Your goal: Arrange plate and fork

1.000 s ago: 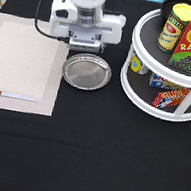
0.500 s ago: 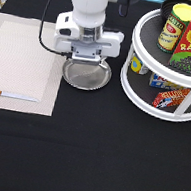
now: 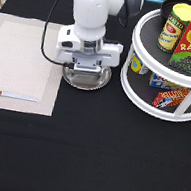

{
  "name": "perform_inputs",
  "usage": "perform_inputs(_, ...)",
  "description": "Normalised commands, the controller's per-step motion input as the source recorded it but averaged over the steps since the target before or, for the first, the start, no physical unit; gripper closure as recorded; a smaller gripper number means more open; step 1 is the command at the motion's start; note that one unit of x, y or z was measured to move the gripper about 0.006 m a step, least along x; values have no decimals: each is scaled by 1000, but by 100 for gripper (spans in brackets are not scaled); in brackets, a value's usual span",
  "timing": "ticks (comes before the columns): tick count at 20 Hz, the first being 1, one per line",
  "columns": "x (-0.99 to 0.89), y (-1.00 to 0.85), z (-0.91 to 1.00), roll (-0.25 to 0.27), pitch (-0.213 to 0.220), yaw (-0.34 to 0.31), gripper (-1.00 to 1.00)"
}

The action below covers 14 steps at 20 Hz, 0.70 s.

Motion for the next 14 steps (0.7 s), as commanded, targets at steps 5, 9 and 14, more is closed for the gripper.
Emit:
perform_inputs(5, 261, -511, -75, 96, 7, 0, -100)
perform_inputs(9, 209, -583, 0, 67, 3, 0, -100)
perform_inputs(14, 168, -679, 0, 45, 1, 0, -100)
